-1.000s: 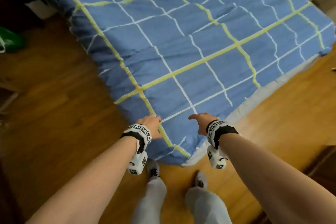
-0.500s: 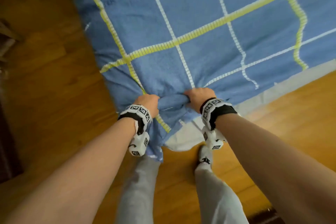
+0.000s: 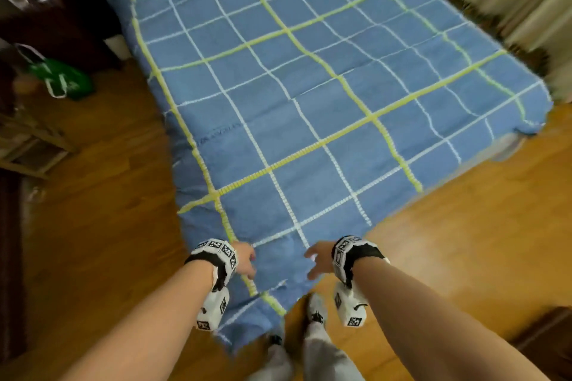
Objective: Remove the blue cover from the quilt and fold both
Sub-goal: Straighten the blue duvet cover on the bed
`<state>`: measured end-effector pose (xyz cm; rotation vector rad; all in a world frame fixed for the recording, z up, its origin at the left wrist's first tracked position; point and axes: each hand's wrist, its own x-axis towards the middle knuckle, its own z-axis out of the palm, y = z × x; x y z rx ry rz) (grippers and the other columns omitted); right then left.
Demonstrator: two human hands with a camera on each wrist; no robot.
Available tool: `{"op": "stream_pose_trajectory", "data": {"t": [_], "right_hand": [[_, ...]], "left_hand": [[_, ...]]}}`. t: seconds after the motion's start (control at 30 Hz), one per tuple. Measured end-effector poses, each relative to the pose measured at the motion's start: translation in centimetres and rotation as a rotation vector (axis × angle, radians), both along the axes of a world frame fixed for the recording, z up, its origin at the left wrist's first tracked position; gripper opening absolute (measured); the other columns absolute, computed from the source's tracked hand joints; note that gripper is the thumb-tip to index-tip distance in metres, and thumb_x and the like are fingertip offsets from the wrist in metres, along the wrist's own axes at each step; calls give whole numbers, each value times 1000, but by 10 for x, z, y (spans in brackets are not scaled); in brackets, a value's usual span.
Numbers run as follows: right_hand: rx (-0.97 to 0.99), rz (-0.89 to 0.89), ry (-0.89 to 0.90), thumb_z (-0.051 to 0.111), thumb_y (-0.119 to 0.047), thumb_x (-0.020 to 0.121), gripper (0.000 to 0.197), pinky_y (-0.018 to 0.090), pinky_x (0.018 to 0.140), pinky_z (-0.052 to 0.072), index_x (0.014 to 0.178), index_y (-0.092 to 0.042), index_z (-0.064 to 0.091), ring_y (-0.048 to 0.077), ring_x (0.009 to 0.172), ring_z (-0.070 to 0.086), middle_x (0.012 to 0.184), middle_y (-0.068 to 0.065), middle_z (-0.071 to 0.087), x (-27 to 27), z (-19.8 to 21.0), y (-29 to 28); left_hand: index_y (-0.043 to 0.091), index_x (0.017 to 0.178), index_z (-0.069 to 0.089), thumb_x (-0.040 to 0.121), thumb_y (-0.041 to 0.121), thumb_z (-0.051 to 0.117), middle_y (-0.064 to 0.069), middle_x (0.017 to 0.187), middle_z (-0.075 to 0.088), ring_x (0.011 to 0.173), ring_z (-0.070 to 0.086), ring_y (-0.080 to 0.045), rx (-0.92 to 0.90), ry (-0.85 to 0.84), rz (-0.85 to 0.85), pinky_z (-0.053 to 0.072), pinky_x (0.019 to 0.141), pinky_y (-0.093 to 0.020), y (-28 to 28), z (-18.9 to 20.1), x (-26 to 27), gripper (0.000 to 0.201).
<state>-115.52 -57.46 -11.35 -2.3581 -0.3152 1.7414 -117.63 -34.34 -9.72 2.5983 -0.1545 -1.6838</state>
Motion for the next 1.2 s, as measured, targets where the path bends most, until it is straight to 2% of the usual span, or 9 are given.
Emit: {"op": "stream_pose_trajectory", "data": {"t": [0.13, 0.3, 0.4, 0.53, 0.67, 0.8, 0.9, 1.03, 1.2], "right_hand": [[43, -188, -241, 67, -34, 91, 60, 36, 106, 42, 145, -21, 44, 26, 128, 52, 144, 5, 51, 40, 73, -45], [138, -330, -497, 54, -24, 99, 46, 35, 101, 46, 144, -23, 44, 25, 124, 55, 142, 3, 52, 106, 174, -133], [152, -417, -600, 54, -24, 98, 44, 35, 102, 45, 142, -25, 47, 24, 123, 55, 140, 2, 54, 139, 210, -216], [162, -535, -675, 59, -26, 96, 47, 34, 99, 46, 142, -26, 47, 24, 120, 57, 138, 2, 55, 170, 237, -361], [108, -606, -689, 62, -29, 94, 50, 33, 94, 49, 142, -25, 45, 24, 116, 59, 137, 5, 56, 197, 251, -525], [19, -687, -684, 62, -28, 94, 50, 31, 93, 47, 142, -22, 47, 24, 117, 59, 135, 4, 58, 231, 250, -666], [-3, -705, -658, 62, -29, 94, 50, 34, 98, 47, 141, -22, 48, 23, 117, 59, 132, 3, 60, 260, 234, -747], [-20, -727, -631, 62, -31, 93, 49, 33, 96, 48, 140, -24, 48, 22, 116, 59, 132, 3, 59, 317, 207, -845], [-85, -685, -639, 63, -32, 93, 49, 33, 97, 47, 140, -27, 48, 22, 121, 56, 137, 0, 55, 422, 206, -962]], "left_hand": [[21, 140, 48, 89, 35, 61, 1, 141, 52, 128, 51, -18, -173, -254, 88, 40, 105, -29, -36, 74, 56, 54], [30, 136, 50, 86, 39, 61, 3, 138, 55, 123, 55, -19, -246, -459, 21, 44, 104, -35, -127, 155, 136, 52], [30, 136, 50, 86, 38, 61, 3, 137, 56, 121, 56, -19, -268, -495, -52, 45, 103, -36, -207, 188, 178, 52], [28, 137, 50, 89, 34, 59, 2, 139, 54, 121, 56, -18, -324, -548, -131, 46, 100, -32, -342, 216, 231, 49], [25, 136, 51, 90, 30, 61, 4, 140, 54, 121, 56, -16, -409, -569, -137, 42, 98, -26, -495, 229, 276, 47], [31, 134, 52, 88, 36, 61, 6, 138, 54, 118, 58, -17, -434, -543, -193, 46, 101, -36, -632, 223, 320, 48], [29, 136, 50, 89, 37, 61, 4, 141, 53, 120, 57, -16, -414, -493, -227, 45, 102, -35, -716, 209, 359, 48], [23, 140, 48, 93, 34, 59, 1, 143, 50, 124, 54, -18, -412, -462, -248, 44, 100, -32, -816, 185, 424, 50], [32, 137, 48, 90, 42, 56, 9, 140, 53, 119, 56, -14, -401, -489, -272, 49, 95, -33, -915, 165, 539, 49]]}}
